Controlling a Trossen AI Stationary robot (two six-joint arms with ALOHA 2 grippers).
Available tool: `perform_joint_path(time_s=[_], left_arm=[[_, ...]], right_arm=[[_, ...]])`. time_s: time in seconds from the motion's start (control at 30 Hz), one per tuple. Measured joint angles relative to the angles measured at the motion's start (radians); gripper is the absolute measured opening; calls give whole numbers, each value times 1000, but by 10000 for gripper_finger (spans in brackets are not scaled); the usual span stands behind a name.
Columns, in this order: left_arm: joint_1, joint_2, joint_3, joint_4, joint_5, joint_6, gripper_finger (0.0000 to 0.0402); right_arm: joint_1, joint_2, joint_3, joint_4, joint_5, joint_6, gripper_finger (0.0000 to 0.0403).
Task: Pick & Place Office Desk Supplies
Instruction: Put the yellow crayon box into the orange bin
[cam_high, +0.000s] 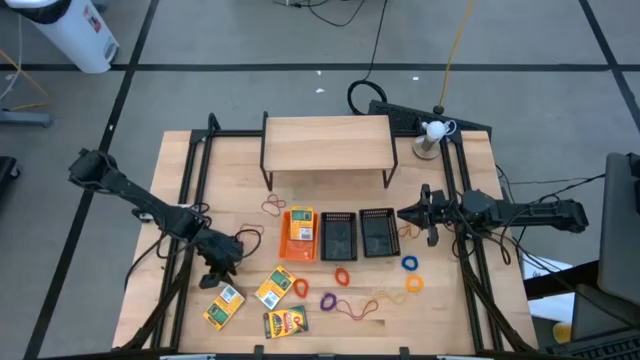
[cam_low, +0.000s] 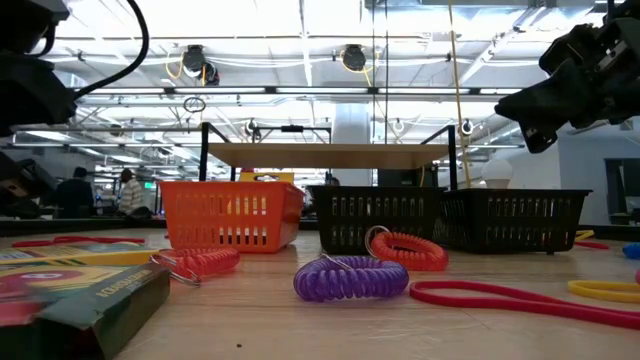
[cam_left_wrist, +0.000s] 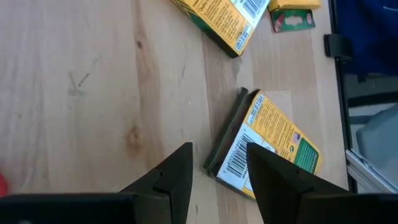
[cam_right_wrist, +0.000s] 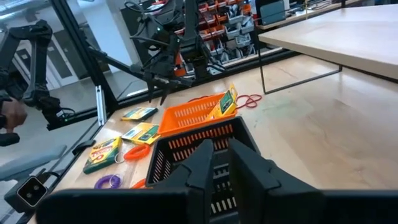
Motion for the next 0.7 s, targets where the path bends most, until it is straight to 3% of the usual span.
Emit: perform_joint_path(time_s=[0.7], left_arm=[[0,2,0,26,-5,-63,150]], right_arm=[[0,0,0,-5,0,-7,52]])
